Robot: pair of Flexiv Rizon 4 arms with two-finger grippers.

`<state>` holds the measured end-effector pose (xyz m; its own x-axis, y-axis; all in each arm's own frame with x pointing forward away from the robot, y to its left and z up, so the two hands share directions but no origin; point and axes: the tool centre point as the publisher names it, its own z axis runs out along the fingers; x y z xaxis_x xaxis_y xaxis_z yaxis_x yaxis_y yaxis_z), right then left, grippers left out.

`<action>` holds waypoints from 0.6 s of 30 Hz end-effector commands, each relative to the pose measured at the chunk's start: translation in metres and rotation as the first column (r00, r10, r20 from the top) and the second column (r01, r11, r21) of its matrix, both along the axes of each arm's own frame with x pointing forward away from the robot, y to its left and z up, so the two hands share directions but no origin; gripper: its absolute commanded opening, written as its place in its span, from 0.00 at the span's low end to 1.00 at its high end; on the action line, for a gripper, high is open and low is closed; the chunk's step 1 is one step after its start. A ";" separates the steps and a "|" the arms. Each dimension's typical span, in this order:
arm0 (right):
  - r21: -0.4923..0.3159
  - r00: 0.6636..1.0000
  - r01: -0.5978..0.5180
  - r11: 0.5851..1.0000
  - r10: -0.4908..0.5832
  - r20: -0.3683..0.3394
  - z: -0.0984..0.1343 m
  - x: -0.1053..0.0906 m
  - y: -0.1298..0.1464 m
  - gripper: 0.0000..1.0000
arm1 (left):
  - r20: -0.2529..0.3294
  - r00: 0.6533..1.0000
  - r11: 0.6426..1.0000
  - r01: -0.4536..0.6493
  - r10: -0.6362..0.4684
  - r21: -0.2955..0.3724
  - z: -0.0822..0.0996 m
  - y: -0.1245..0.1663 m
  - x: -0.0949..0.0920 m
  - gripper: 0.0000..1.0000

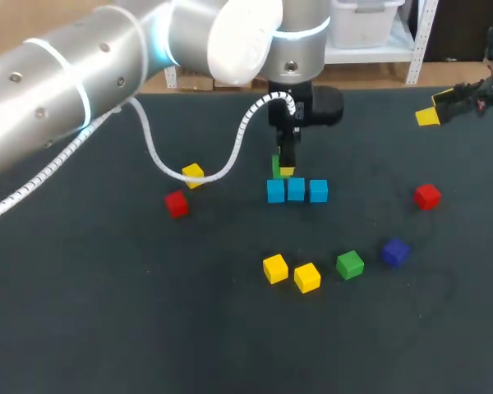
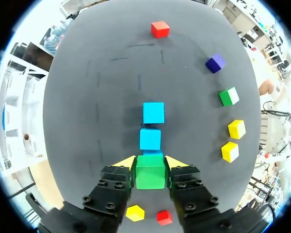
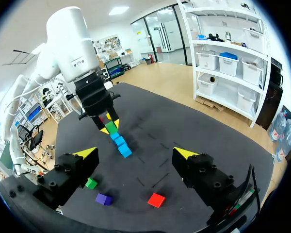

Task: Place the blue cubes, place green cubes on the blue cubes, place the yellow cubes on the green cubes, then place the red cubes on the yellow cubes, and place purple cube on the red cubes.

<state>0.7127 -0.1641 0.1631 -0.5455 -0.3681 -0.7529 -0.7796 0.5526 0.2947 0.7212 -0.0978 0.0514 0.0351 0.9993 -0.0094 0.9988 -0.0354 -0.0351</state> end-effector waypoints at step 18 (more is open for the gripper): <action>0.002 1.000 -0.001 1.000 0.001 0.002 0.000 0.000 0.000 1.00 | -0.034 0.999 1.000 0.001 -0.001 0.011 -0.016 -0.003 0.002 0.04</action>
<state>0.7127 -0.1641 0.1631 -0.5455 -0.3681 -0.7529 -0.7796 0.5526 0.2947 0.7188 -0.0985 0.0349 0.0327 0.9995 -0.0049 0.9977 -0.0329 -0.0598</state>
